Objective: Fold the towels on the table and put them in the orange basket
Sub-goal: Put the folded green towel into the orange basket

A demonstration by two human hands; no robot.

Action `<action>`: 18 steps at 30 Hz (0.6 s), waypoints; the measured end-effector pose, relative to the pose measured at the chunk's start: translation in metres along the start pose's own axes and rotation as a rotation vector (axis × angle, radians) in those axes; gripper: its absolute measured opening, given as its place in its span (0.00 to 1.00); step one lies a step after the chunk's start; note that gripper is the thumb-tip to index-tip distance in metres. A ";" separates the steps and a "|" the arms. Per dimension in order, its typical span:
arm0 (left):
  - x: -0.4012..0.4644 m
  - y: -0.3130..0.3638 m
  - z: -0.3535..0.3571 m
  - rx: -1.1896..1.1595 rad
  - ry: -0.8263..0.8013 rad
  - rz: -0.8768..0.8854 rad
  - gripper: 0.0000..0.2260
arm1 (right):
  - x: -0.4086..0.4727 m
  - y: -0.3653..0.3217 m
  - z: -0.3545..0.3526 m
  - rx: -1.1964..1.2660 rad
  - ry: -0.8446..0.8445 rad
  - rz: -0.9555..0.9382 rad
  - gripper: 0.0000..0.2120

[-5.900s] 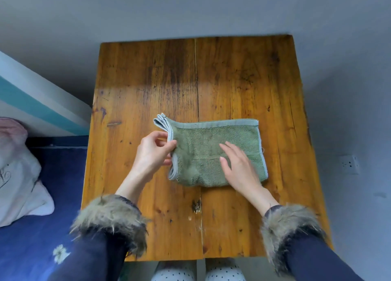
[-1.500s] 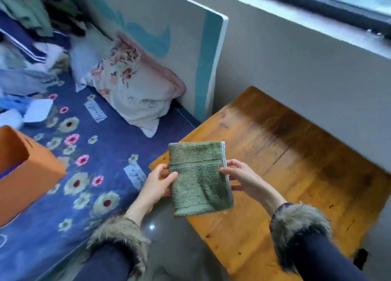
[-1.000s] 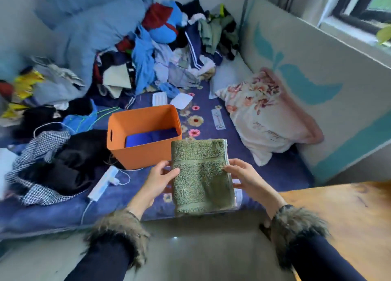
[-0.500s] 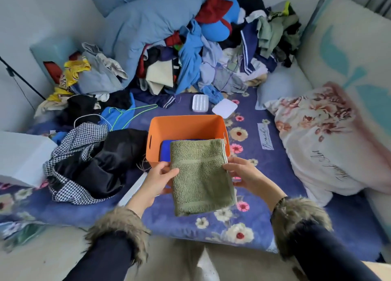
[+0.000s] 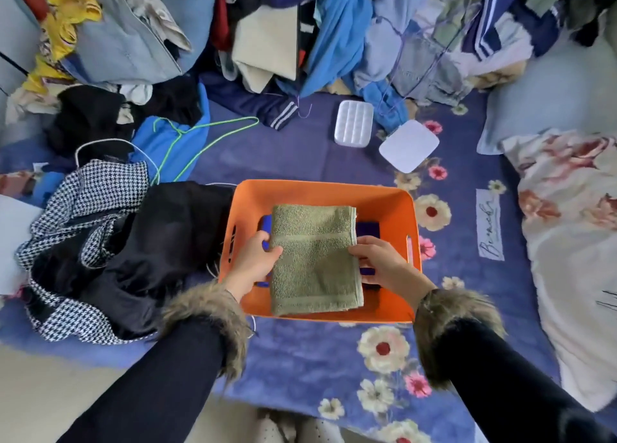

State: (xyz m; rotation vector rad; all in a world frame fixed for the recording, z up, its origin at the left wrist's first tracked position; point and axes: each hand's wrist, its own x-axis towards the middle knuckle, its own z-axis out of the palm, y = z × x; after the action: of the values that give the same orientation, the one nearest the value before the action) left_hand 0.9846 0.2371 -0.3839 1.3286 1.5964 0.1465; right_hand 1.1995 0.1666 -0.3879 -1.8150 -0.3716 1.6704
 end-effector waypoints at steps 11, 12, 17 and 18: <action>0.115 -0.053 0.039 0.497 0.040 -0.096 0.15 | 0.140 0.049 0.038 0.017 0.057 0.175 0.06; 0.120 -0.052 0.039 0.523 0.056 -0.091 0.14 | 0.148 0.049 0.041 0.025 0.057 0.178 0.07; 0.138 -0.048 0.040 0.553 0.124 -0.065 0.12 | 0.173 0.048 0.053 -0.004 0.088 0.152 0.06; 0.140 -0.049 0.041 0.550 0.126 -0.081 0.13 | 0.175 0.049 0.054 -0.027 0.093 0.147 0.05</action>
State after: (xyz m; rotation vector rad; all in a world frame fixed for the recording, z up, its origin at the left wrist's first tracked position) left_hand 0.9990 0.3095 -0.5191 1.6893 1.8738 -0.2856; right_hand 1.1644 0.2482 -0.5554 -1.9739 -0.2260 1.6780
